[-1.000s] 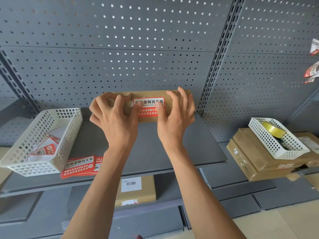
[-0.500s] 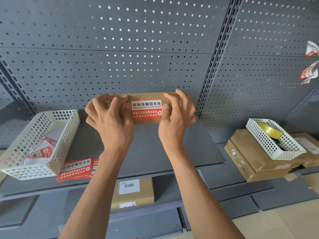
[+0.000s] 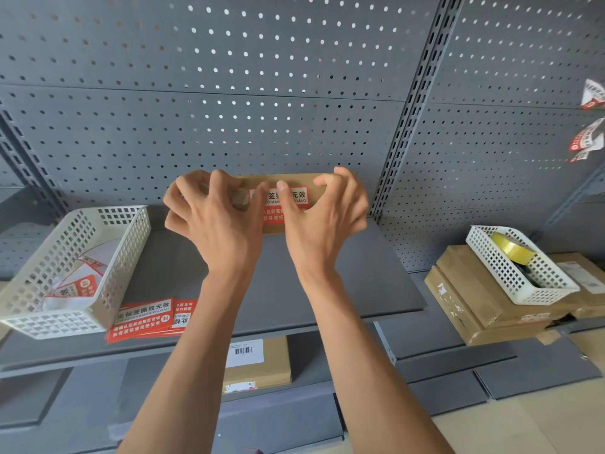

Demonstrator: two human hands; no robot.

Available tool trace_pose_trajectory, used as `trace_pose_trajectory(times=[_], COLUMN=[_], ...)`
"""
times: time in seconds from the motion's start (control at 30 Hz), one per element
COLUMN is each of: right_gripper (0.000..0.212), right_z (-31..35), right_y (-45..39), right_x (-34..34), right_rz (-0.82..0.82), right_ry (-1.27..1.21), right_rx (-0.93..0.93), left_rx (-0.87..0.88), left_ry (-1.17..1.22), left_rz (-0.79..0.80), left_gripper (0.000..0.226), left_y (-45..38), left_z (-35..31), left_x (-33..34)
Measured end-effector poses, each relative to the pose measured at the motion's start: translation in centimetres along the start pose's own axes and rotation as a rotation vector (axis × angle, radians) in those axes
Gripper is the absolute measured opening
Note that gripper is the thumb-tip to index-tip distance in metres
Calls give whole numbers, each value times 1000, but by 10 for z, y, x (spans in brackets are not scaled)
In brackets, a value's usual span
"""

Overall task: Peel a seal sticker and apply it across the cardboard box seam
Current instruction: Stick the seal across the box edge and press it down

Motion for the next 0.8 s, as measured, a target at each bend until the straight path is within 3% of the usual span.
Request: trace_pose_trajectory(times=[0.27,0.4,0.8], right_gripper=[22,21,28], right_z=[-13,-14,-28], right_y=[-10,-11,-2], right_x=[-6,-7,-7], right_rz=[-18,6,155], right_ry=[-95,-127,-215], right_rx=[11,-9,-161], left_rx=[42,117,253], left_ry=[58,65,62], left_rz=[21,74,167], left_gripper=[21,14,27], left_y=[0,2,3], left_z=[5,9,20], left_x=[-2,-5,-9])
Point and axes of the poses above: each hand's wrist, its own y-axis away from the middle knuckle, its own x-axis out of the palm, z = x × y, the point moved 7 cm from there along -y, towards the middle knuckle, and after that the axes turned 2 degrees about y, right-handed, at the moved point
